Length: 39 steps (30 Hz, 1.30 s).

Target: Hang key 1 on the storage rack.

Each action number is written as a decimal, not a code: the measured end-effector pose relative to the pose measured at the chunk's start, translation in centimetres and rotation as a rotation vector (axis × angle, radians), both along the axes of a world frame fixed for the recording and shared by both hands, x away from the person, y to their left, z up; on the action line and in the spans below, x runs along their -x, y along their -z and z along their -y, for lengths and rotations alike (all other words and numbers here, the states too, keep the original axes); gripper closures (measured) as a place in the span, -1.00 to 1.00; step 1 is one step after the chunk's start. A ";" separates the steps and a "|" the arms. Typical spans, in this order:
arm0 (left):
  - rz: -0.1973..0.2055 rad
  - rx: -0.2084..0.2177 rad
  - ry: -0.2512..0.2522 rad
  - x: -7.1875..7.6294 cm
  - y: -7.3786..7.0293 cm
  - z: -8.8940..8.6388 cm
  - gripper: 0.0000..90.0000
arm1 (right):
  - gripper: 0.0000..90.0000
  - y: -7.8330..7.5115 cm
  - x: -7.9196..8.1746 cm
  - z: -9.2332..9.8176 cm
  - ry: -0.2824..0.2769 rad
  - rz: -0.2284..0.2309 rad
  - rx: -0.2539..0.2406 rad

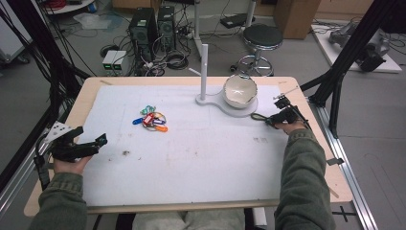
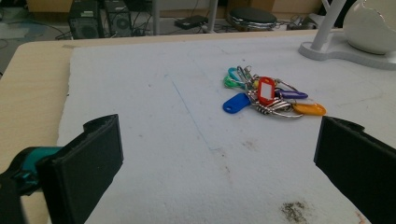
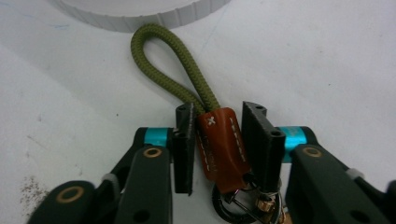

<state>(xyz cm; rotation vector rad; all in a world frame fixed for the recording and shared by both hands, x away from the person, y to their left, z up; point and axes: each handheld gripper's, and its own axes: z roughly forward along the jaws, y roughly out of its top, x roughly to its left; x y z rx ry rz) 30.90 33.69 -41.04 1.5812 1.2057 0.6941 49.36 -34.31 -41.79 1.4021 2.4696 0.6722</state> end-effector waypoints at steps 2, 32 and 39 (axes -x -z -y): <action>0.001 0.000 0.000 0.0 0.0 0.0 -0.96 | 0.62 -0.2 0.2 -0.2 -0.003 -0.006 0.013; 0.008 0.017 0.007 0.0 0.0 0.0 -0.96 | 0.69 -3.1 3.0 -1.0 -0.013 -0.087 -0.072; 0.011 0.015 0.008 0.0 0.0 0.1 -0.96 | 0.69 -4.5 4.0 -1.9 -0.014 -0.072 -0.111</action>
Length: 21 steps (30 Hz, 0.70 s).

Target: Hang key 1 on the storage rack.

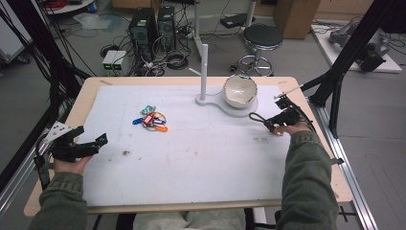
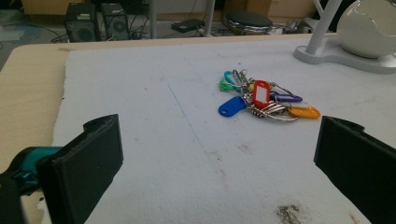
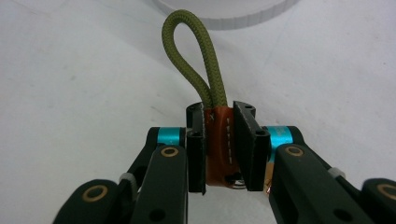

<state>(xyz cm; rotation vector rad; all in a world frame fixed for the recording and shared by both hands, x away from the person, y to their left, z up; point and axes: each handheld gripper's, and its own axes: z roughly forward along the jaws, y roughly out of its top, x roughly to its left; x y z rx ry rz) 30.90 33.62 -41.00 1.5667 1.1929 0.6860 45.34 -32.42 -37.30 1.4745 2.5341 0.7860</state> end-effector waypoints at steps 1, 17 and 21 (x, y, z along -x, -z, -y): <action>0.000 0.000 0.001 0.0 0.0 0.0 -0.96 | 0.69 -0.3 0.2 -0.1 0.000 0.005 -0.013; 0.007 -0.002 -0.001 -0.2 0.0 0.2 -0.96 | 0.69 -5.8 0.3 -2.0 -0.021 0.086 -0.041; 0.008 -0.002 0.000 -0.2 0.0 0.2 -0.96 | 0.69 -7.2 0.1 -2.8 -0.031 0.114 -0.040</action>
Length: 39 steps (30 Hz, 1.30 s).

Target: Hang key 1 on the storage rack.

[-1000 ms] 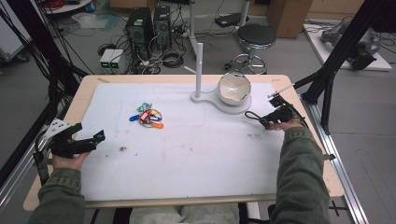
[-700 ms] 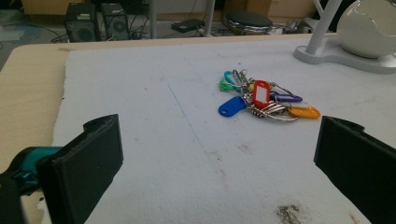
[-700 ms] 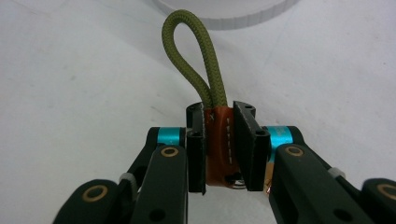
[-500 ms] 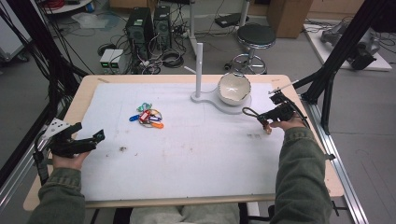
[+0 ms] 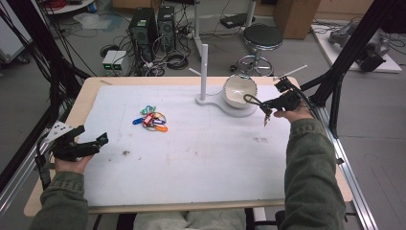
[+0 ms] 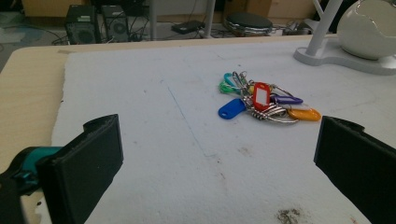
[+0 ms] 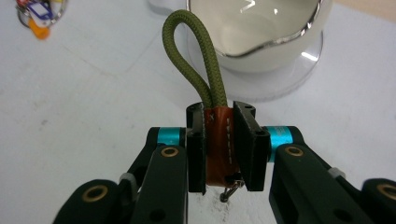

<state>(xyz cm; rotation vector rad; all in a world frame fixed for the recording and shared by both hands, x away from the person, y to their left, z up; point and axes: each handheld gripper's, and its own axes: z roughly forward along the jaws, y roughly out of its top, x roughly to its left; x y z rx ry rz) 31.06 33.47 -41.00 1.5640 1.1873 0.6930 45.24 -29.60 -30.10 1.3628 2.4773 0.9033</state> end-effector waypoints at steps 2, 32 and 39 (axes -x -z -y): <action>0.000 -0.001 -0.001 0.0 0.0 0.0 -0.96 | 0.69 -0.6 -0.1 -0.3 -0.008 0.014 -0.015; 0.007 0.006 -0.003 0.0 0.0 0.0 -0.96 | 0.68 -6.8 -1.5 -7.3 -0.030 0.113 -0.055; 0.006 0.008 -0.004 0.0 0.0 0.0 -0.96 | 0.68 -7.6 -2.3 -8.8 -0.058 0.117 -0.051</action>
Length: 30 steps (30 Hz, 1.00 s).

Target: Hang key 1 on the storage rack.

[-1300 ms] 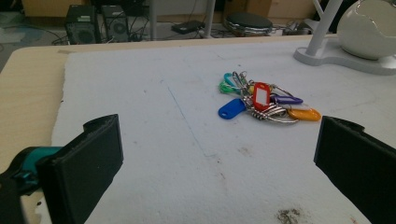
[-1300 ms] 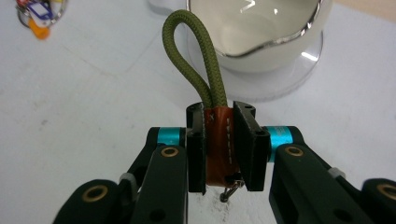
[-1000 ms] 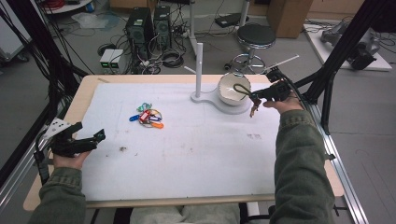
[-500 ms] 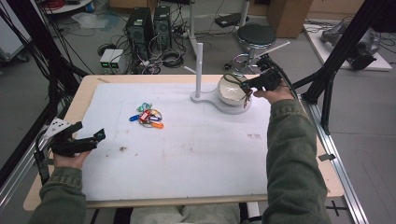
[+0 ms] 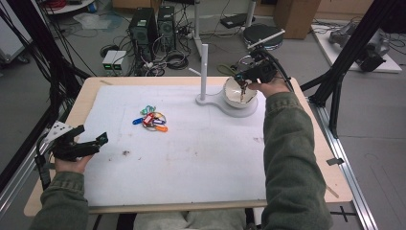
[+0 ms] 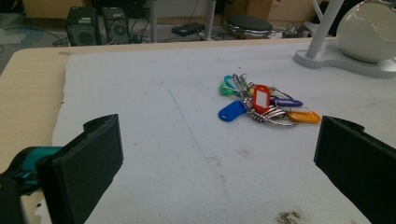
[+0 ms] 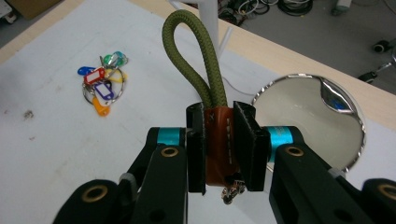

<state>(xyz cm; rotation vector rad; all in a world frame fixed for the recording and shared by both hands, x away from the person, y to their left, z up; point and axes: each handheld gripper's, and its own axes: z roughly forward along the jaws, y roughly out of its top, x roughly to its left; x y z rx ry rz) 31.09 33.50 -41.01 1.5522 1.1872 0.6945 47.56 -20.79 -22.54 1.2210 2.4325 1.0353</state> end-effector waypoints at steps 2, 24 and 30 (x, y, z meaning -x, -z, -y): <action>0.001 -0.001 0.000 0.0 0.0 0.0 -0.96 | 0.68 -0.2 -0.2 -0.6 -0.006 0.004 -0.001; -0.001 0.002 0.005 0.0 0.0 -0.1 -0.96 | 0.68 -0.6 -2.3 -5.1 -0.058 0.001 0.011; -0.003 -0.003 0.015 0.0 0.1 0.0 -0.96 | 0.67 -0.1 -2.7 -5.3 -0.054 -0.005 0.028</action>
